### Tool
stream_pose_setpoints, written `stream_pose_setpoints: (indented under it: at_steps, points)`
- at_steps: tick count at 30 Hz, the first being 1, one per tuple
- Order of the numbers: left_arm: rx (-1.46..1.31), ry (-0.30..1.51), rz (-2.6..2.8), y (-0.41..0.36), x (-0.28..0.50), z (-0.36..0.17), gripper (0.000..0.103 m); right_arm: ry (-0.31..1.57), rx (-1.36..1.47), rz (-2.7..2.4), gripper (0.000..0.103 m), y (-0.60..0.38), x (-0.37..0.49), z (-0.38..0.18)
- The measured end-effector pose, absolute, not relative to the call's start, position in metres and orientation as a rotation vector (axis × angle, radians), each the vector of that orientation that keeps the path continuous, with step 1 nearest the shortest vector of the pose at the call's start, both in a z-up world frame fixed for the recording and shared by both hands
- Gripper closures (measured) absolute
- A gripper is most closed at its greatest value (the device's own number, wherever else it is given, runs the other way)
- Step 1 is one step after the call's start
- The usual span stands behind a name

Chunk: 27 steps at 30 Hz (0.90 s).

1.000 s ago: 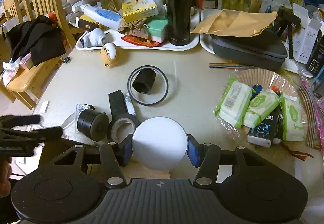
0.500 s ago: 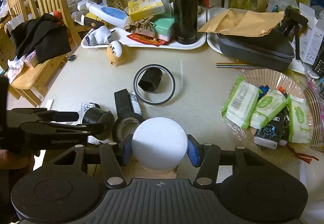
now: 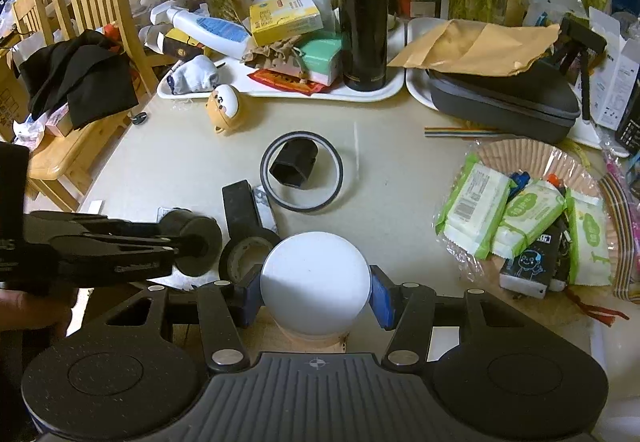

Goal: Organize rigid objects
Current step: 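Grasp the solid black tape roll with the left gripper while the right holds the jar, then lower the black roll into the box with the left gripper while the right releases the jar there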

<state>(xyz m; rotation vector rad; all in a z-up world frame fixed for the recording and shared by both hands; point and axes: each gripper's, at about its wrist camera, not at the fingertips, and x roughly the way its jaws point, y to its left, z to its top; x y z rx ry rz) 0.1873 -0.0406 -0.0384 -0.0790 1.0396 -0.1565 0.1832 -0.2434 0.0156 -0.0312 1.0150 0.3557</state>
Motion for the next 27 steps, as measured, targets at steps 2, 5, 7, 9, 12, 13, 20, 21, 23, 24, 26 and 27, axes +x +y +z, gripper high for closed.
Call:
stream_pose_setpoints:
  at_steps: [2, 5, 7, 9, 12, 13, 20, 21, 23, 24, 26, 27]
  points:
    - [-0.078, 1.012, -0.157, -0.041, 0.184, -0.029, 0.064, 1.007, -0.038, 0.358, 0.046, -0.242, 0.182, 0.018]
    - [-0.078, 0.952, -0.161, -0.037, 0.175, -0.013, 0.064, 0.995, -0.047, 0.364, 0.046, -0.238, 0.18, 0.021]
    - [-0.064, 0.906, -0.15, -0.036, 0.169, -0.005, 0.064, 0.989, -0.052, 0.37, 0.046, -0.236, 0.177, 0.023]
    - [-0.048, 0.863, -0.149, -0.036, 0.161, 0.005, 0.064, 0.983, -0.055, 0.376, 0.046, -0.235, 0.174, 0.025]
    - [-0.061, 0.827, -0.16, -0.034, 0.151, 0.016, 0.064, 0.975, -0.063, 0.384, 0.046, -0.232, 0.169, 0.027]
    - [-0.068, 0.822, -0.164, -0.034, 0.147, 0.019, 0.064, 0.97, -0.069, 0.383, 0.046, -0.23, 0.167, 0.028]
    - [-0.092, 0.83, -0.175, -0.03, 0.122, 0.024, 0.064, 0.955, -0.111, 0.398, 0.046, -0.217, 0.155, 0.031]
    - [-0.094, 0.834, -0.174, -0.028, 0.119, 0.024, 0.064, 0.957, -0.114, 0.401, 0.046, -0.215, 0.153, 0.03]
    - [-0.1, 0.846, -0.17, -0.025, 0.112, 0.022, 0.064, 0.959, -0.116, 0.411, 0.046, -0.211, 0.149, 0.031]
    - [-0.101, 0.855, -0.169, -0.023, 0.109, 0.02, 0.064, 0.96, -0.113, 0.418, 0.046, -0.209, 0.147, 0.031]
    - [-0.101, 0.874, -0.173, -0.021, 0.102, 0.017, 0.064, 0.967, -0.11, 0.425, 0.046, -0.206, 0.142, 0.031]
    - [-0.099, 0.888, -0.179, -0.02, 0.1, 0.015, 0.064, 0.973, -0.108, 0.429, 0.046, -0.204, 0.139, 0.03]
